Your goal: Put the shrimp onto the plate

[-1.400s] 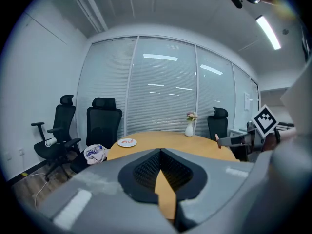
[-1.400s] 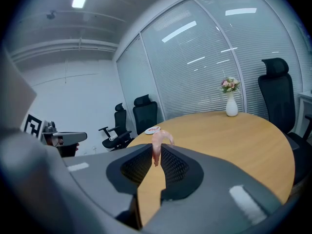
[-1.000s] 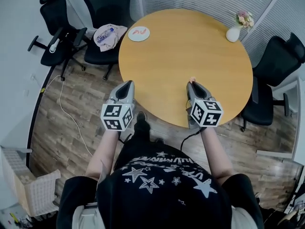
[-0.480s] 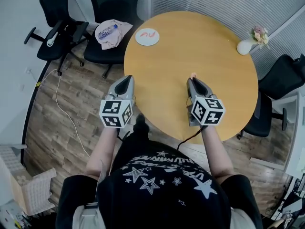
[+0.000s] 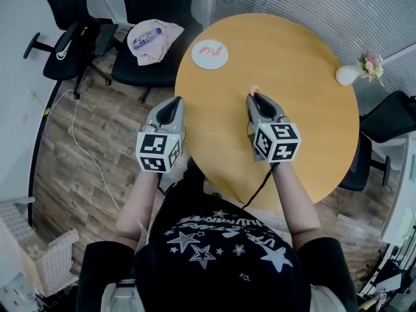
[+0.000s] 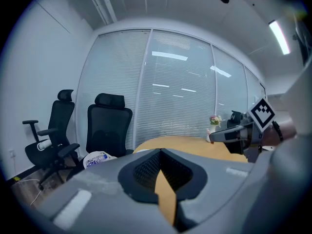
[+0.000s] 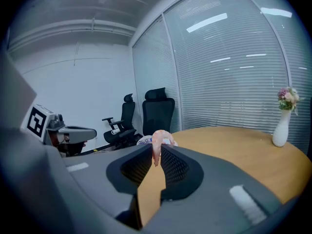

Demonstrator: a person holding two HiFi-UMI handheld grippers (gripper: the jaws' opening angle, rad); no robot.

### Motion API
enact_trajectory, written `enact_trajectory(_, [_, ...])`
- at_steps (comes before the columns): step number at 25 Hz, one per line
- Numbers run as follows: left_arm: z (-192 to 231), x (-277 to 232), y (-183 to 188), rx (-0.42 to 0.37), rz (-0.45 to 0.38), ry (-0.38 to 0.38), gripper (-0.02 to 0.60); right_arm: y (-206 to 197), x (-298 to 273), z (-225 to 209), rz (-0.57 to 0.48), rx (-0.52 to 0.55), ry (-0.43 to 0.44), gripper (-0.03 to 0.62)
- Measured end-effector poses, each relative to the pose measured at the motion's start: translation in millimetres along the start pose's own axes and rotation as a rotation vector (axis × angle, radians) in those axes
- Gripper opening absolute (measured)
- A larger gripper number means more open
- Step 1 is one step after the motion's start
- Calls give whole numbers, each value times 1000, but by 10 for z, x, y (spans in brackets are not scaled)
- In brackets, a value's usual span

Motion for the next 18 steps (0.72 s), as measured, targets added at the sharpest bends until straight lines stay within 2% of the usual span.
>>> enact_trajectory(9, [511,-428,79,56,45,-9,2,136,-737,79,37,107,33,57])
enact_trajectory(15, [704,-717,60,56,75,-28,2,162,-1246,70,63,159,52,57])
enact_trajectory(18, [764,-834,67,53,86,-41,2,175,-1479,25,83,149,49,57])
Point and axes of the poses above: the fingertips, and each gripper's own axes: x backward along the fingers, z to its left, y out of its top, the point moved 1 cm from there along x, backward along the fingers, and after that the axes turned 15 degrees about x, right-handed, at the moved point
